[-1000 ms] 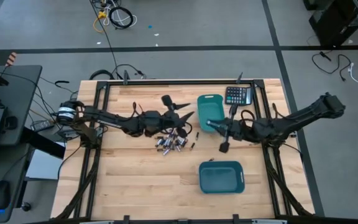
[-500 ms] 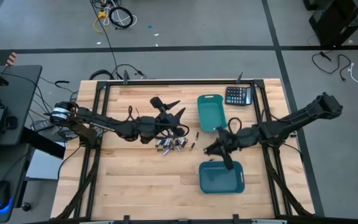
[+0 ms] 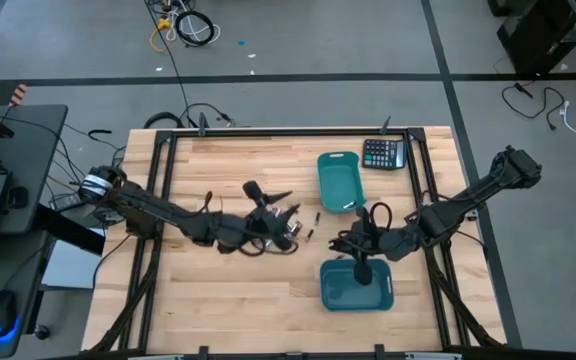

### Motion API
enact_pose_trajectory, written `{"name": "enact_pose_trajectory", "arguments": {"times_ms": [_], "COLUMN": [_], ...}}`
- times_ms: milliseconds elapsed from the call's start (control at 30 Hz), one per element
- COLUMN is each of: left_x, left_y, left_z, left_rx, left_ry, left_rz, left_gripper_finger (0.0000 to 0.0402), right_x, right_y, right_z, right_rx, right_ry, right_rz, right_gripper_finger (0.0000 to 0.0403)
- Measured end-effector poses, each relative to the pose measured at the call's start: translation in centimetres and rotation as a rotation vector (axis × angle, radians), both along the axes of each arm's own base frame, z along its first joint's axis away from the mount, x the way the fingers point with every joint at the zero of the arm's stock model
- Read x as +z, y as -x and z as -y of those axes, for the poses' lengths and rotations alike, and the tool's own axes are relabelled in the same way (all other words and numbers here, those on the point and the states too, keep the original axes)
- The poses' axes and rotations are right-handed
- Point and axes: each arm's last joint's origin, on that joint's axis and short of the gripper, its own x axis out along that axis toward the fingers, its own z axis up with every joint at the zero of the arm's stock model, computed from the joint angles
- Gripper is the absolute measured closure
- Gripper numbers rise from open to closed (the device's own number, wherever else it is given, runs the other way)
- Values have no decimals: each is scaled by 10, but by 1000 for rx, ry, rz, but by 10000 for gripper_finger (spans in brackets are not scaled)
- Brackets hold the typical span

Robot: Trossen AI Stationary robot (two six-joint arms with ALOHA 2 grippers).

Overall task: Sort batteries
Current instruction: Put the silver battery into the green bin

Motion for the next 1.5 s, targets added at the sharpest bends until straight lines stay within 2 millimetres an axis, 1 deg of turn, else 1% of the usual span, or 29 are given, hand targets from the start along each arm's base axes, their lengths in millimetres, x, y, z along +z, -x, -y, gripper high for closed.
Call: {"name": "enact_pose_trajectory", "arguments": {"times_ms": [100, 200, 267, 333, 400, 533, 633, 733, 767, 833, 933, 1000, 1167, 1333, 1500], "left_x": [-2, -5, -8, -11, -12, -16, -19, -23, -24, -26, -27, -27, -23, -24, -21], "left_y": [4, 5, 5, 3, -1, -9, -12, -11, -11, -10, -7, -4, 5, 19, 34], "left_z": [13, 20, 21, 15, 0, -41, -76, -114, -125, -144, -166, -179, -210, -240, -270], "left_rx": [-40, -81, -111, -103, -56, 13, 49, 94, 80, -22, -251, -339, -270, -176, -82], "left_ry": [-5, 8, 18, 34, 45, 50, 52, 80, 107, 194, 316, 355, 341, 346, 343], "left_rz": [-20, -42, -64, -74, -79, -116, -158, -194, -195, -176, -153, -146, -99, -91, -67], "left_gripper_finger": [224, 224, 224, 224, 224, 224, 224, 224, 224, 224, 224, 224, 224, 224, 224], "right_x": [4, 5, 6, 6, 7, 6, 6, 5, 5, 5, 1, -2, -17, -29, -35], "right_y": [5, 10, 12, 14, 13, 13, 13, 14, 14, 14, 15, 17, 24, 31, 41], "right_z": [5, 17, 29, 44, 61, 97, 120, 139, 145, 155, 170, 180, 201, 217, 231], "right_rx": [-44, -124, -191, -259, -321, -429, -478, -505, -519, -524, -482, -457, -435, -376, -391], "right_ry": [36, 79, 105, 136, 168, 252, 320, 352, 354, 354, 327, 311, 291, 202, 156], "right_rz": [2, -19, -39, -66, -92, -166, -216, -256, -261, -251, -257, -264, -278, -253, -251], "right_gripper_finger": [385, 385, 385, 385, 385, 385, 385, 385, 385, 384, 380, 384, 387, 387, 387]}}
